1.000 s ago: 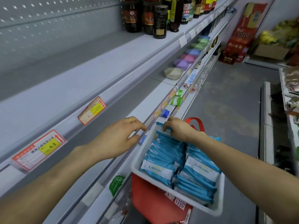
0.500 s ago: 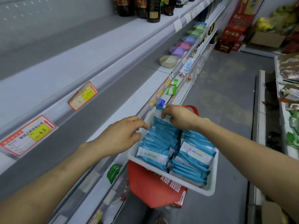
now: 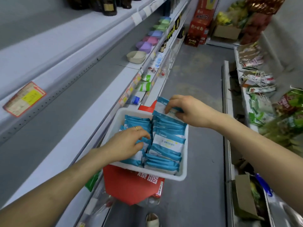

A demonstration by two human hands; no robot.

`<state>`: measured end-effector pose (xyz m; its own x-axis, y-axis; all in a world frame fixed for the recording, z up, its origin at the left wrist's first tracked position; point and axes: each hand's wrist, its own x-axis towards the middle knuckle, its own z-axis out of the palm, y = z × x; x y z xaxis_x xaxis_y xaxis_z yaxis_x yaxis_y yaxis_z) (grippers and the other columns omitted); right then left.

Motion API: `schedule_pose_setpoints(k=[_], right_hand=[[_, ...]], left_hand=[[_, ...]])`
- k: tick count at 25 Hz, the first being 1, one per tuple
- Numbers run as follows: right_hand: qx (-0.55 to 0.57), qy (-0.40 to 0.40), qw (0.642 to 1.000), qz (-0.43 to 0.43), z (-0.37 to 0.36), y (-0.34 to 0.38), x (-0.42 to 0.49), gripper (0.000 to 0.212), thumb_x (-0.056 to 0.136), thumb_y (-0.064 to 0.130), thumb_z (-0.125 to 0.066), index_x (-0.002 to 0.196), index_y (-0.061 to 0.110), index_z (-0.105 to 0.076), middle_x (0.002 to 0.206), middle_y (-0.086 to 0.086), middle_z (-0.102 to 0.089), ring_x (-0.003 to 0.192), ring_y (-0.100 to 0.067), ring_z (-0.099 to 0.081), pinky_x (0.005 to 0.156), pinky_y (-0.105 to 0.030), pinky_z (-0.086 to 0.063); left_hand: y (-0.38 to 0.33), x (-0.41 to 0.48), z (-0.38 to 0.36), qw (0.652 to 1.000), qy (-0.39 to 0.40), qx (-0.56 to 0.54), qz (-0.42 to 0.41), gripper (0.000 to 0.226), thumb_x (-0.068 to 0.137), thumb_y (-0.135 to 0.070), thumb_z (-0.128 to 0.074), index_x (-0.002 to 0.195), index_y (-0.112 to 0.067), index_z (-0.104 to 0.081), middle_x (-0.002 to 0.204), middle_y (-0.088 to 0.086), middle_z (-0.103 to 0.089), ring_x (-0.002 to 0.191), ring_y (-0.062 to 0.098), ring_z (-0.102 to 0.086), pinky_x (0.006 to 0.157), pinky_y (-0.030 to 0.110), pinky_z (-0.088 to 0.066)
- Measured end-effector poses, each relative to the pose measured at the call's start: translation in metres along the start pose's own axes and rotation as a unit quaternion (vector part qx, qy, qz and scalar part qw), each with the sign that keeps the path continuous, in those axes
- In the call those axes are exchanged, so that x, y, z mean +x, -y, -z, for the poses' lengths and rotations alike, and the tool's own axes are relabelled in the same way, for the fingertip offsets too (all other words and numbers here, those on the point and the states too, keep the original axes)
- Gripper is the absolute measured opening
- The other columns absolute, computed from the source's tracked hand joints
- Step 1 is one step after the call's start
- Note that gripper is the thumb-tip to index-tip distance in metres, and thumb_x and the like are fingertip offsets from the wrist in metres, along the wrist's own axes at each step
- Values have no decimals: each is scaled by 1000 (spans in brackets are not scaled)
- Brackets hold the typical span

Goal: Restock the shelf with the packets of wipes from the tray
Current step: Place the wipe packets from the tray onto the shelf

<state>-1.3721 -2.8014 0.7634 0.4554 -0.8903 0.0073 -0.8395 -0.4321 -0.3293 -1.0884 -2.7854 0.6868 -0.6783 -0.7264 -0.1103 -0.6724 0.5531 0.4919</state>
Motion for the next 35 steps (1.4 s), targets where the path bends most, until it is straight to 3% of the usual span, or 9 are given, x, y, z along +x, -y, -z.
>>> schedule_pose_setpoints(k=[4,7,9,12,17,20,24,30,35], right_hand=[[-2,3,999,-32,3,-16,-42,41,83,-3,-62,111,26,-71,115,5,-59,99,-18,-62,86,-37,-53],[2,6,998,-57,2,-27,-68,41,83,-2,-63,110,28,-71,114,8,-59,98,-19,-62,85,-36,-51],[0,5,998,-69,3,-33,-84,40,85,-1,-64,110,30,-70,115,10,-58,98,-17,-62,84,-36,-52],[10,-1,996,-89,5,-42,-104,40,86,0,-65,110,31,-70,115,12,-57,99,-13,-62,85,-36,-53],[16,1,994,-107,2,-48,-116,40,86,0,-65,109,32,-70,115,12,-58,99,-13,-62,86,-36,-53],[17,4,994,-108,1,-48,-115,39,88,2,-65,110,34,-70,117,14,-57,100,-11,-61,85,-33,-53],[15,15,994,-105,-1,-45,-110,38,90,3,-63,111,34,-69,120,13,-57,103,-11,-60,86,-32,-54],[18,27,996,-89,5,-40,-99,40,91,3,-62,113,36,-68,120,16,-55,104,-9,-58,86,-27,-54],[16,34,998,-41,28,-28,-59,42,90,3,-62,112,38,-68,120,19,-55,102,-7,-59,86,-26,-53]], left_hand=[[-23,32,-22,1000,7,-11,-25,38,97,-20,-56,134,-31,-59,124,-13,-56,95,-5,-52,95,37,-49],[-40,58,-40,997,14,35,-64,42,96,-23,-55,137,-30,-57,137,-10,-51,124,13,-48,106,40,-43],[-46,70,-47,993,11,90,-78,43,96,-25,-54,139,-31,-55,141,-9,-48,130,16,-43,109,42,-38],[-48,79,-52,986,1,138,-91,40,95,-26,-54,134,-33,-57,139,-8,-46,127,16,-43,108,40,-36],[-46,83,-46,982,44,145,-117,19,95,-26,-53,107,-37,-65,123,-10,-50,114,14,-46,98,38,-41],[-46,83,-43,976,81,145,-140,25,99,-25,-51,113,-38,-68,123,-13,-55,108,12,-45,93,34,-42],[-45,85,-44,971,130,133,-149,33,99,-16,-50,117,-38,-68,113,-14,-62,103,12,-52,92,37,-48],[-35,84,-23,980,125,93,-121,34,99,-14,-53,118,-40,-65,120,-18,-63,112,8,-57,96,41,-51],[-29,59,62,988,93,93,-81,37,97,-16,-55,121,-43,-63,122,-18,-64,110,5,-57,97,37,-49]])
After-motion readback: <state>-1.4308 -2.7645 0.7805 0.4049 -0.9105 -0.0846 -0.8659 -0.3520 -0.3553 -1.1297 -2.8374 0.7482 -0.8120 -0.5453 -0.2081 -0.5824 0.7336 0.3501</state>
